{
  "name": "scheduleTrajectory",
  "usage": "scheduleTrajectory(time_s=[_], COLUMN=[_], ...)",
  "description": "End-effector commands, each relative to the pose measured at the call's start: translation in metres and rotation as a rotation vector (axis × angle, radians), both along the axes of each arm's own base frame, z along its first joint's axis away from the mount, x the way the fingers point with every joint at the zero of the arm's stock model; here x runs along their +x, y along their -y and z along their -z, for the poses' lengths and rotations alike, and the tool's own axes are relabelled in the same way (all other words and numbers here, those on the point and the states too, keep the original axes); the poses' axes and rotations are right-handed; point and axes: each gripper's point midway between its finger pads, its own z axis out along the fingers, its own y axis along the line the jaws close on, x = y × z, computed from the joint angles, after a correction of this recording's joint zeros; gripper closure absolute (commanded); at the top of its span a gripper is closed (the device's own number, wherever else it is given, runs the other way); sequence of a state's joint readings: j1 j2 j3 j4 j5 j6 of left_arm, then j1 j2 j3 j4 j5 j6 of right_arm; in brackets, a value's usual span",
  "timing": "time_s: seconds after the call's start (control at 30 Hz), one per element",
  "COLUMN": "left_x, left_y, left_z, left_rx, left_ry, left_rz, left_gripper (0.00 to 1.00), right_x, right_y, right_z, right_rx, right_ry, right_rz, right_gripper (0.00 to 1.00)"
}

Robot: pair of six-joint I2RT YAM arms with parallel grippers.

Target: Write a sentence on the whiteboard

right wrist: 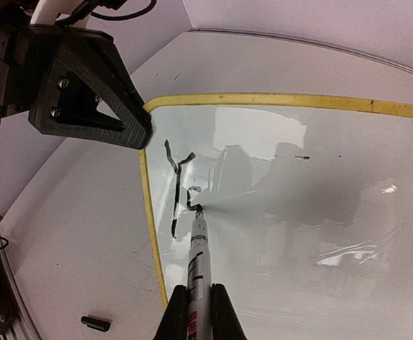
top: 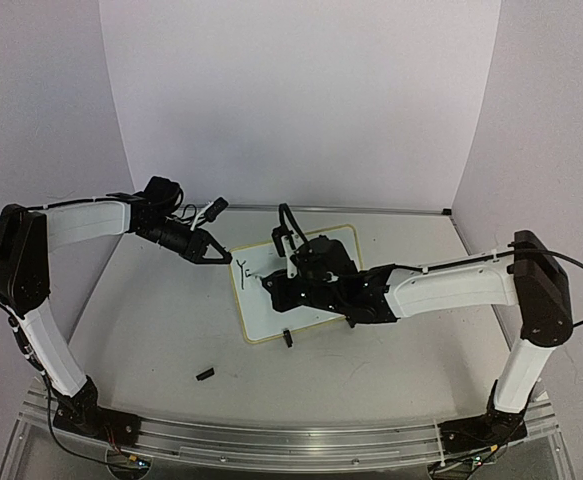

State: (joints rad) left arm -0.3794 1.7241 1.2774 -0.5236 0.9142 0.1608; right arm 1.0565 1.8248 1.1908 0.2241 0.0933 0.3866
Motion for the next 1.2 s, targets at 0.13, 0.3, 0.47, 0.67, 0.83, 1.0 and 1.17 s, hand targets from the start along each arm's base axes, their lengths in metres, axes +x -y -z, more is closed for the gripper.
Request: scheduleTrajectory(time_s=[0.13,0.3,0.47,0.67,0.83,1.0,1.17], left_x=[0.005,0.005,0.005,0.006,0.006,0.006,0.006], left_y=[0.006,0.005,0.005,0.005,0.005,0.005,0.005], left_z=[-0.008,-0.008,-0.007,-0.007,-0.007,-0.007,-0.007], left_rx=[-0.001,-0.001,-0.001,0.001,0.002,0.003,0.004], left_ry=[0.052,0.051,0.052,0.05,0.051,0.05,0.053], left_rz=[0.026,0.027,0.027,0.025,0.025,0.025,0.025], left_gripper=[1.0,1.0,1.0,1.0,1.0,1.0,1.0], right_x=[0.011,0.011,0.011,0.01,0.008,0.008,0.007], right_y=[0.001,-0.001,-0.001,-0.001,-0.002,-0.003,-0.005], right_z=[-0.029,-0.034,-0.039,-0.048,-0.054,-0.054,-0.05], right_rx=[0.032,0.041,0.052,0.071,0.091,0.095,0.096], right_ry=[0.064,0.072,0.081,0.093,0.099,0.099,0.089], right_rz=[0.036,0.031,0.03,0.025,0.015,0.01,0.002], right_gripper=[1.0,1.0,1.0,1.0,1.0,1.0,1.0])
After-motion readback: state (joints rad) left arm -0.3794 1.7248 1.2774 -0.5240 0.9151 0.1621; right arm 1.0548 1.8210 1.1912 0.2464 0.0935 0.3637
